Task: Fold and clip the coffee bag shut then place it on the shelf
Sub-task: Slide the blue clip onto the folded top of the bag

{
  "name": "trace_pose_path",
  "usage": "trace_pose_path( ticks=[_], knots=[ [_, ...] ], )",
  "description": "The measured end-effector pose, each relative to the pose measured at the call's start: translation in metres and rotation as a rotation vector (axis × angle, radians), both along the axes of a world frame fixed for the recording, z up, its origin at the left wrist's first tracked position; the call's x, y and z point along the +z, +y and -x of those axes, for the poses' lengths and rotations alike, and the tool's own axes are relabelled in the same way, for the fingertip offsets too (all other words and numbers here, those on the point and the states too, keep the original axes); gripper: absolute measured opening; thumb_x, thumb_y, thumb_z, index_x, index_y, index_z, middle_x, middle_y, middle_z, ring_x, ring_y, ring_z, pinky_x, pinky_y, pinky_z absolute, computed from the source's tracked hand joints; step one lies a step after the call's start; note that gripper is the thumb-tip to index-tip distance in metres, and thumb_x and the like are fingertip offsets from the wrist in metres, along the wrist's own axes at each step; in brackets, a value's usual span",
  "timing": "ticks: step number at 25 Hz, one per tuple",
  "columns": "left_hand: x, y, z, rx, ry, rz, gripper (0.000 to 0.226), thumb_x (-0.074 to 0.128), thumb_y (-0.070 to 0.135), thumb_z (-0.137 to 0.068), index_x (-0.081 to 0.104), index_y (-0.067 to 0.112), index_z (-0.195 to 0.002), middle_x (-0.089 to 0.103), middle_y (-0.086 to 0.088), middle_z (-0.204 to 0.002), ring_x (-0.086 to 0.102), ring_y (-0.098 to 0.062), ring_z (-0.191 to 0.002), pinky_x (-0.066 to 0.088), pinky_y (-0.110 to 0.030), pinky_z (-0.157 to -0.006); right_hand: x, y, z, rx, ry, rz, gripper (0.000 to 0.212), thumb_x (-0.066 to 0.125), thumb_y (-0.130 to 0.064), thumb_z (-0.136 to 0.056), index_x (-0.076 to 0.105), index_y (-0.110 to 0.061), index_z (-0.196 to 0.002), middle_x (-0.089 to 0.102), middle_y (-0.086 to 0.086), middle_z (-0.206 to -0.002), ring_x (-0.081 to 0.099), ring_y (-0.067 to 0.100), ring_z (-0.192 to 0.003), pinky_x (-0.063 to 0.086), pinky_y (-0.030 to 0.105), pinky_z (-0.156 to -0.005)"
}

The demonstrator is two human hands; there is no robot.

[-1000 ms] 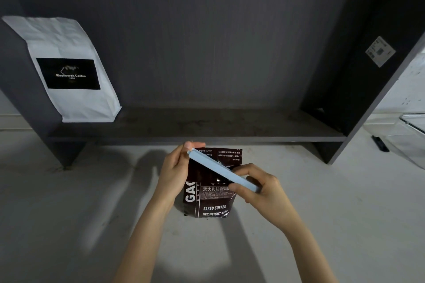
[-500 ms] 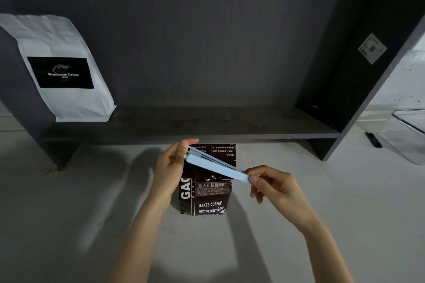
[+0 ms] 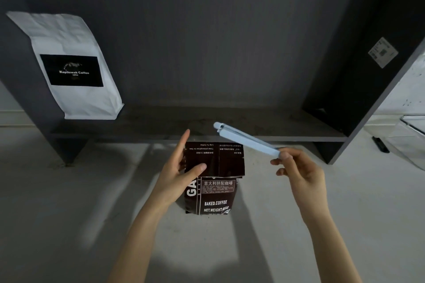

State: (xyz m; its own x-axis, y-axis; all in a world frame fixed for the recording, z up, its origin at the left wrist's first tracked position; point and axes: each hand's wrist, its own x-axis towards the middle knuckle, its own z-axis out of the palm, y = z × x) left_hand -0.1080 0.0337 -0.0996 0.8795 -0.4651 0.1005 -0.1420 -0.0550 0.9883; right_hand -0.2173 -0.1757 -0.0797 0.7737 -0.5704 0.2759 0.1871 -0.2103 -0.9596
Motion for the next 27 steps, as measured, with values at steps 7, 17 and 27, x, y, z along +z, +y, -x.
trace_pose_path(
  ticks=[7, 17, 27],
  knots=[
    [-0.009, 0.004, 0.003, -0.017, 0.043, 0.029, 0.047, 0.063, 0.008, -0.079, 0.049, 0.045, -0.105, 0.064, 0.031, -0.097, 0.054, 0.018, -0.097, 0.042, 0.0, -0.072, -0.012, 0.014, -0.011, 0.007, 0.086, 0.124, 0.018, 0.056, -0.017, -0.084, 0.062, -0.033, -0.079, 0.067, -0.008, -0.079, 0.06, 0.001, -0.067, 0.049, 0.018, -0.061],
    [-0.019, 0.008, 0.004, 0.014, 0.085, 0.06, 0.05, 0.067, 0.012, -0.076, 0.048, 0.04, -0.113, 0.062, 0.02, -0.107, 0.057, 0.012, -0.098, 0.045, -0.003, -0.076, -0.015, 0.034, -0.03, 0.109, 0.074, 0.035, 0.02, 0.058, -0.022, -0.082, 0.06, -0.04, -0.088, 0.066, -0.002, -0.082, 0.064, 0.016, -0.083, 0.053, 0.032, -0.068],
    [-0.028, 0.008, 0.003, 0.051, 0.118, 0.004, 0.025, 0.067, 0.02, -0.076, 0.06, 0.041, -0.087, 0.069, 0.026, -0.09, 0.059, 0.01, -0.094, 0.046, -0.008, -0.076, -0.023, 0.048, -0.037, 0.097, 0.029, -0.122, 0.021, 0.057, -0.016, -0.083, 0.062, -0.036, -0.087, 0.065, -0.005, -0.082, 0.063, 0.0, -0.07, 0.055, 0.022, -0.059]
  ],
)
